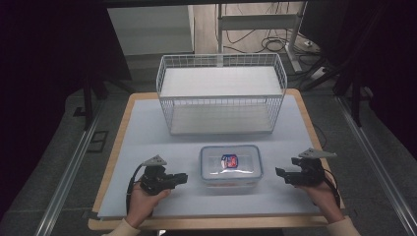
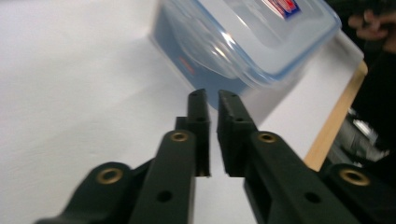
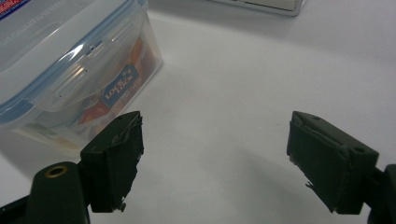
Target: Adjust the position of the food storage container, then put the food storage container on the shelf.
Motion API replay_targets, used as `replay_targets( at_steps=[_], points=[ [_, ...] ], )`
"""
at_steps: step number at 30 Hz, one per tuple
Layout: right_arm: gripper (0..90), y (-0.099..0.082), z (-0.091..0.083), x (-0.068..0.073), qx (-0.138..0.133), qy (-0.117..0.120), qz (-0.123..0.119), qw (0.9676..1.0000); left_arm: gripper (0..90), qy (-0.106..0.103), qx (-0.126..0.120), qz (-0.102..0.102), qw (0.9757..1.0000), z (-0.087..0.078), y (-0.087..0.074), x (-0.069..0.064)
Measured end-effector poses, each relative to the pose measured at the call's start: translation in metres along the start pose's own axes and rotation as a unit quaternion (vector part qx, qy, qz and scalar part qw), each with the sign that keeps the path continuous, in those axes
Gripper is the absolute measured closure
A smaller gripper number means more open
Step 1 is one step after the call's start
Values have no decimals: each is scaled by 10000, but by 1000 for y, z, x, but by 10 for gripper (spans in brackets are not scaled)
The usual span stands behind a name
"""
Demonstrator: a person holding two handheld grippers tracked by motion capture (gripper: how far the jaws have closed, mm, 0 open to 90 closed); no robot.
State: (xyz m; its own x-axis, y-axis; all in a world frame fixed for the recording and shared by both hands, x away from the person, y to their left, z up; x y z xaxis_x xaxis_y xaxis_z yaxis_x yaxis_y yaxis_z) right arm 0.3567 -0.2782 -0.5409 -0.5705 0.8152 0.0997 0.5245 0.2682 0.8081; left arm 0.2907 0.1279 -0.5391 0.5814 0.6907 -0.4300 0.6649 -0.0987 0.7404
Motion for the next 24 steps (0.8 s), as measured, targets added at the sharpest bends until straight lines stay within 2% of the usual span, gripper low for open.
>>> replay_targets(
  at_steps=[1,2,3,4,5,7,8,9,15,20,24],
  points=[
    [189,0,0,0,0,0,0,10000,768,0,0,0,10000,0,0,0],
    [189,0,0,0,16,-3,-34,10000,704,129,-37,-55,9999,0,1,4],
    [189,0,0,0,16,-3,-34,10000,640,129,-37,-55,9999,0,1,4],
    [189,0,0,1,16,-1,-38,10000,640,215,-35,-141,9997,0,1,6],
    [189,0,0,1,15,0,-35,10000,506,264,-32,-229,9994,1,1,8],
    [189,0,0,1,17,-2,-36,10000,423,288,-22,-252,9993,1,1,9],
    [189,0,0,1,18,-4,-37,10000,423,323,20,-291,9991,2,1,10],
    [189,0,0,1,10,9,-46,10000,347,364,15,-352,9987,2,1,11],
    [184,1,0,1,-63,62,65,9999,261,432,-67,-479,9979,0,3,15],
    [182,4,-2,2,-126,117,203,9996,206,448,-74,-501,9977,1,5,15],
    [182,5,-3,4,-158,230,266,9993,164,328,-122,-561,9978,5,8,14]
  ],
)
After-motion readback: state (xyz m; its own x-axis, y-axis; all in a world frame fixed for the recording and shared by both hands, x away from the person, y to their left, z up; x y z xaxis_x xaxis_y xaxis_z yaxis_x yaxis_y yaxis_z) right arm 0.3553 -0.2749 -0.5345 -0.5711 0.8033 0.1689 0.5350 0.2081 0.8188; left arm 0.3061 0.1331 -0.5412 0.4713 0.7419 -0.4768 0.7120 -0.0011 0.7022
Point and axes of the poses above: each handheld gripper's, and its own axes: z roughly forward along the jaws, y roughly out of its top, x roughly to its left, the point moved 6 cm from there along z, roughly forward along the jaws, and after that the axes turned 5 degrees about -x, right-handed, at the moved point
